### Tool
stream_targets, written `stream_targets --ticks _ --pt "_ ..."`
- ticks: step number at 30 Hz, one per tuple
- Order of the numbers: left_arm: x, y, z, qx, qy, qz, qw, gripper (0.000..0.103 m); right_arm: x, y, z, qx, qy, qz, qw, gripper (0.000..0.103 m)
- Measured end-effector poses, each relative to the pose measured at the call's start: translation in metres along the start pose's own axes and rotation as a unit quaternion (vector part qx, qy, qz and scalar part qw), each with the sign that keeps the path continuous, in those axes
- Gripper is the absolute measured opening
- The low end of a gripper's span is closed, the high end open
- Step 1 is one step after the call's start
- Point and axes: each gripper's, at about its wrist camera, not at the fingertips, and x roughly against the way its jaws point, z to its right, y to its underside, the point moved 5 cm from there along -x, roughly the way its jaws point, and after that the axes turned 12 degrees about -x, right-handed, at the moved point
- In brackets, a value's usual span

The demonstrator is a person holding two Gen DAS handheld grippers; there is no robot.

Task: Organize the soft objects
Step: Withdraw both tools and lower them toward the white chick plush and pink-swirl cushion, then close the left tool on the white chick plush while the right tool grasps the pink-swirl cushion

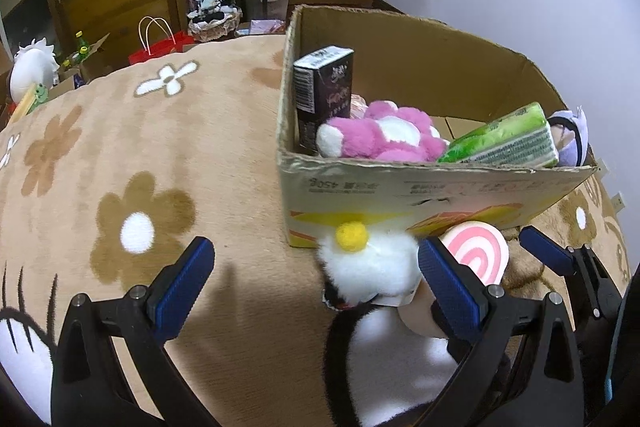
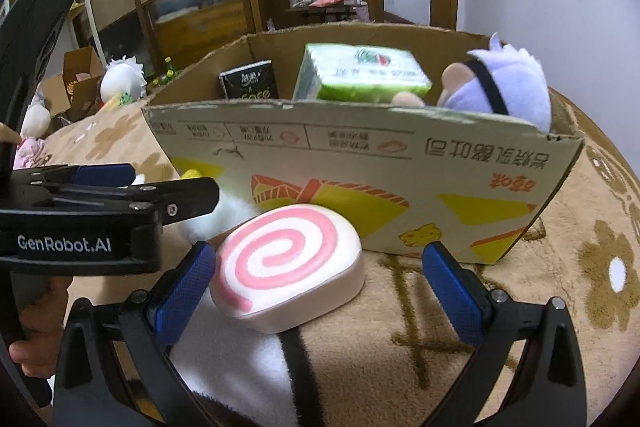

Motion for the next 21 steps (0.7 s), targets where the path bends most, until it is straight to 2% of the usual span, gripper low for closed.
stream_targets --ticks 2,8,10,13,18,21 --pt "-0.002 0.001 0.002 -0.003 0.001 -0.003 1.0000 0.101 -0.002 0.001 -0.003 0.001 -0.003 -0.002 1.000 0.103" --pt "-0.010 0.001 0.009 -0.010 0.010 -0.012 0.9998 0.101 -0.013 0.004 -0.004 -0.009 -0.024 -0.022 0.999 0.090" --pt "-0.013 0.003 0.013 -0.014 0.009 -0.017 0.9997 0.101 -0.014 0.006 -0.004 -0.010 -0.033 -0.028 0.999 0.080" --pt "-0.018 0.003 0.013 -0.001 0.014 -0.027 0.9995 0.100 -0.016 0.008 -0.002 -0.022 -0.047 -0.038 0.998 0.072" --pt "-0.019 0.003 0.017 0.004 0.027 -0.028 0.9992 0.093 -0.015 0.009 0.003 -0.039 -0.059 -0.045 0.997 0.061" --pt "-0.019 0.002 0.023 -0.006 0.032 -0.028 0.9991 0.085 -0.016 0.009 0.004 -0.042 -0.063 -0.051 0.996 0.051"
